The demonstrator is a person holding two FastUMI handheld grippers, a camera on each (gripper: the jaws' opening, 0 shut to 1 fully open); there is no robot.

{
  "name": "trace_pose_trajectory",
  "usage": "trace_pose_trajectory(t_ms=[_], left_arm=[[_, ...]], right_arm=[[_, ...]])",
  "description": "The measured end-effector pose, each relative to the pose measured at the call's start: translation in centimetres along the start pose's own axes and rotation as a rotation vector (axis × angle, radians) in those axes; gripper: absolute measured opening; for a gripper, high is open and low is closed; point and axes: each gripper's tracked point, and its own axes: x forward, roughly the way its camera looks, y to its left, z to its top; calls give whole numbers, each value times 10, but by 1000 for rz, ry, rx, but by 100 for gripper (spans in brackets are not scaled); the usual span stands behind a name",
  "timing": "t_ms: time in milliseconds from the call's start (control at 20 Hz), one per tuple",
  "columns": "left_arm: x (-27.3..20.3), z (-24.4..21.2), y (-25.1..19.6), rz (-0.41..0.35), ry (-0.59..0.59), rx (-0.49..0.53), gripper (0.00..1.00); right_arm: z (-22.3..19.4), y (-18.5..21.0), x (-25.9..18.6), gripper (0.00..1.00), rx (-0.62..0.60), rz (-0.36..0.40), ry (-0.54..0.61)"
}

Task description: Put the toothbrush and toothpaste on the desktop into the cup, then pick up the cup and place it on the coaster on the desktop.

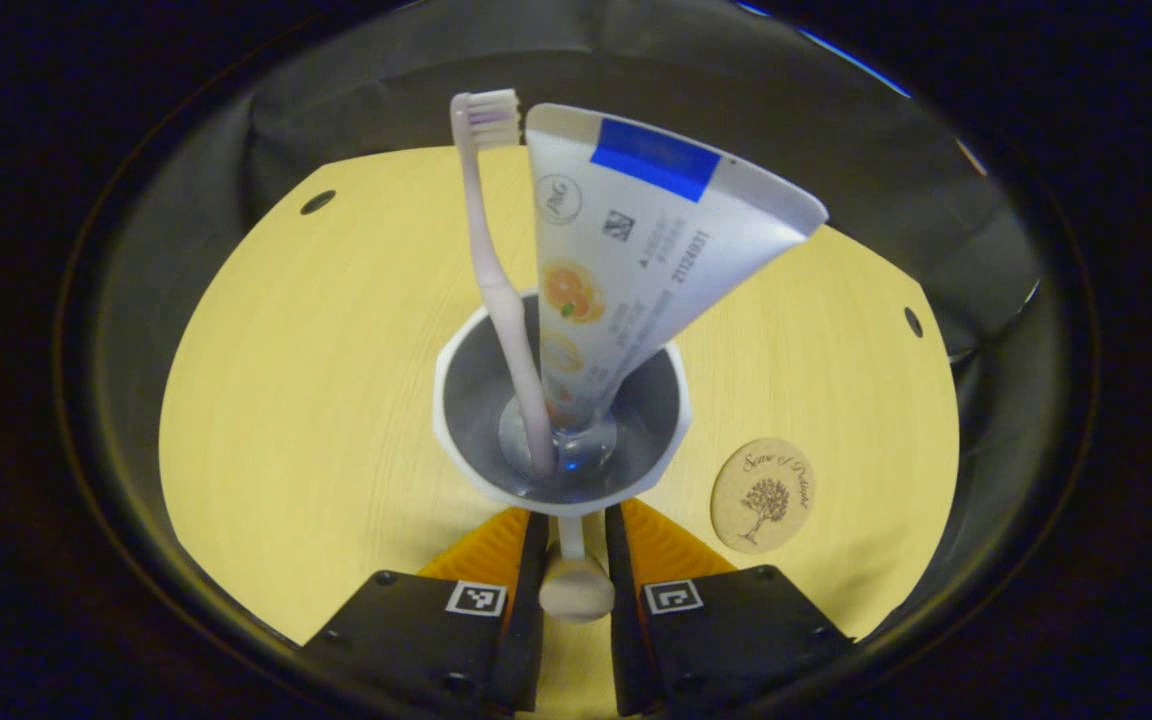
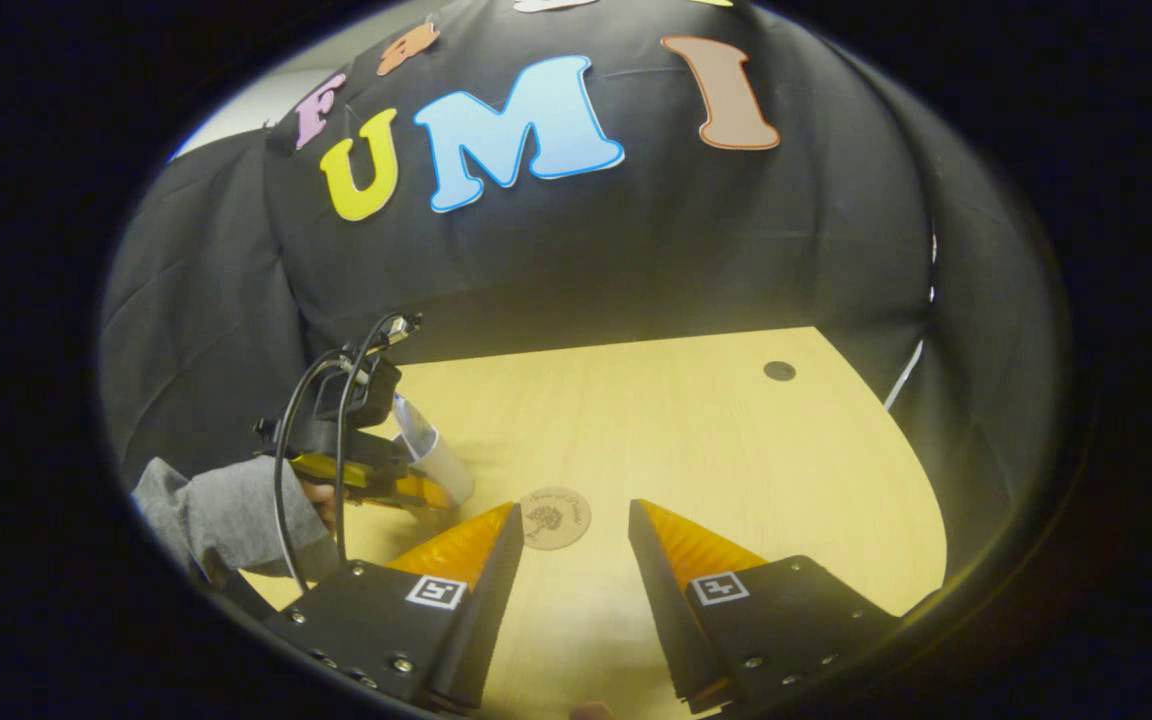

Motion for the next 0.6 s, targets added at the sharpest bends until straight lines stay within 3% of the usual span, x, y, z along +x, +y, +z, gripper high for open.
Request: trace_pose_trajectory(t_ms=[600], left_arm=[[-22,-9,-68,-131,-52,64,33]], right_arm=[[4,-3,-4,67,11,-16,-11]])
